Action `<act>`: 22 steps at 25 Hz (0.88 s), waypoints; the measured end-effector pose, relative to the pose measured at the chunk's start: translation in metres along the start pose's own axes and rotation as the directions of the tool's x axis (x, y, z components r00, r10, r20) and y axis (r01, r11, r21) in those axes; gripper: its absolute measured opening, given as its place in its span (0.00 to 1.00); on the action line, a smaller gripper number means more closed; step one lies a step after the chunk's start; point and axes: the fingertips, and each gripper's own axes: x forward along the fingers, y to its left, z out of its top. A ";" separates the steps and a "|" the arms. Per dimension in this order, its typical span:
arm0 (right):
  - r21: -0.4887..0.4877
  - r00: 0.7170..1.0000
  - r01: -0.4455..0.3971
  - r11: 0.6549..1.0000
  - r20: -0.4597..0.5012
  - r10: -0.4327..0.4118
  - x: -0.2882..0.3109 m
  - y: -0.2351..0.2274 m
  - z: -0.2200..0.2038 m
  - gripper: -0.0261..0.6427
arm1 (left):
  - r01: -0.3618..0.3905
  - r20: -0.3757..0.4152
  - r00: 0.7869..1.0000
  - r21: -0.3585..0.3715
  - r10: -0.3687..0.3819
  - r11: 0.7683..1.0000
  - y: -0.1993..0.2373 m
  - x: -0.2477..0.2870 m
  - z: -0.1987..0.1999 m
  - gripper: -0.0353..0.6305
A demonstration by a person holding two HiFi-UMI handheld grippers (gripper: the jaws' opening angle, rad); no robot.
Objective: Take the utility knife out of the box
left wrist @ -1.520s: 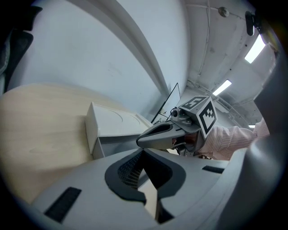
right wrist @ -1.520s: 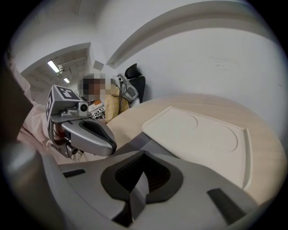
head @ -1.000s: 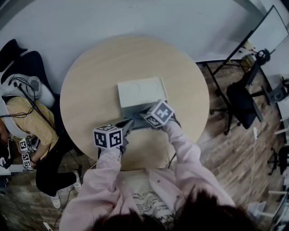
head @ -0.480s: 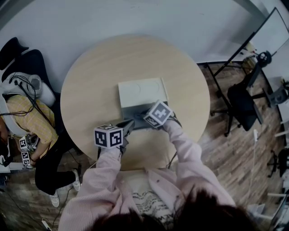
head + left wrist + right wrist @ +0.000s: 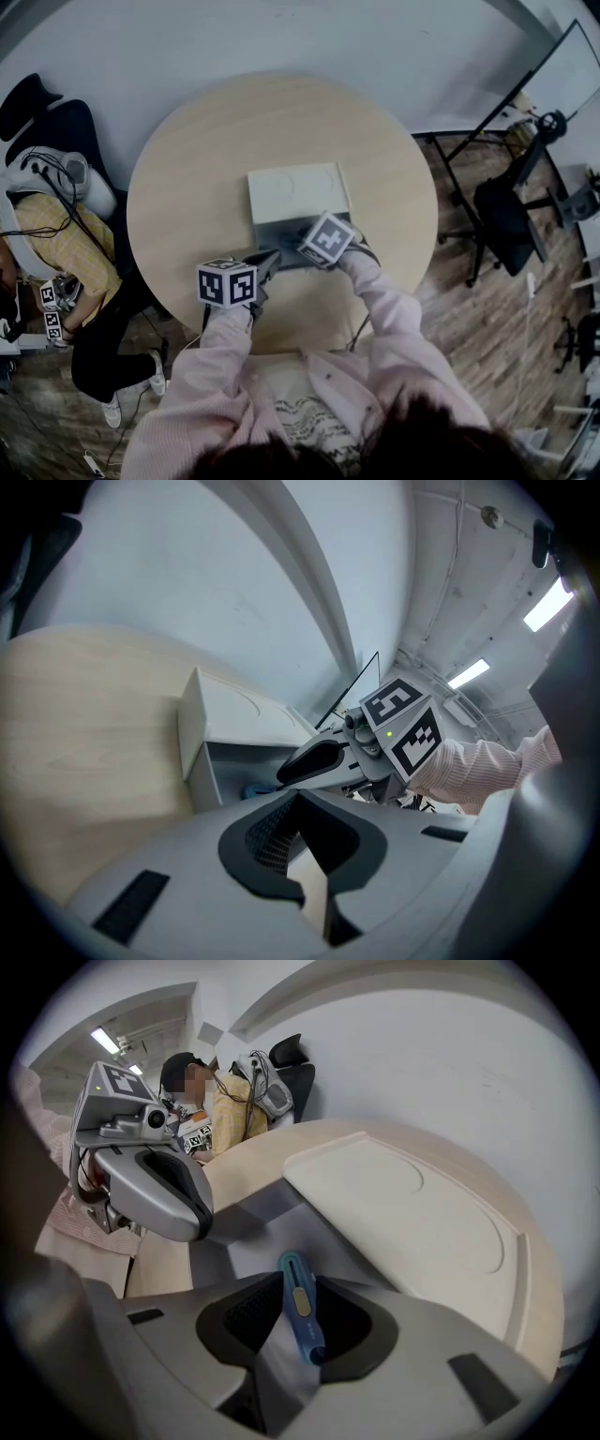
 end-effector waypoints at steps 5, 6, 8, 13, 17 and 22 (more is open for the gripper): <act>-0.009 0.998 -0.035 0.999 -0.048 0.035 0.001 0.012 -0.005 0.28 | -0.003 0.001 1.000 -0.009 0.003 1.000 0.002 -0.001 0.000 0.07; -0.011 0.998 -0.034 0.999 -0.062 0.033 0.002 0.012 -0.007 0.28 | -0.003 0.001 1.000 -0.010 0.003 1.000 0.002 -0.001 0.000 0.07; -0.020 0.997 -0.028 0.999 -0.078 0.027 0.003 0.010 -0.010 0.30 | -0.004 0.000 1.000 -0.011 0.004 1.000 0.002 -0.001 0.000 0.07; -0.035 0.995 -0.080 0.996 -0.069 0.078 0.011 0.022 -0.007 0.32 | -0.015 0.001 1.000 -0.019 0.015 1.000 0.007 -0.003 -0.001 0.07; -0.058 0.993 -0.062 0.996 -0.101 0.055 0.017 0.019 -0.013 0.32 | -0.016 0.002 1.000 -0.025 0.016 1.000 0.010 -0.003 -0.001 0.07; -0.080 0.992 -0.033 0.996 -0.123 0.023 0.018 0.015 -0.015 0.32 | -0.016 -0.001 1.000 -0.029 0.016 0.999 0.011 -0.004 -0.001 0.07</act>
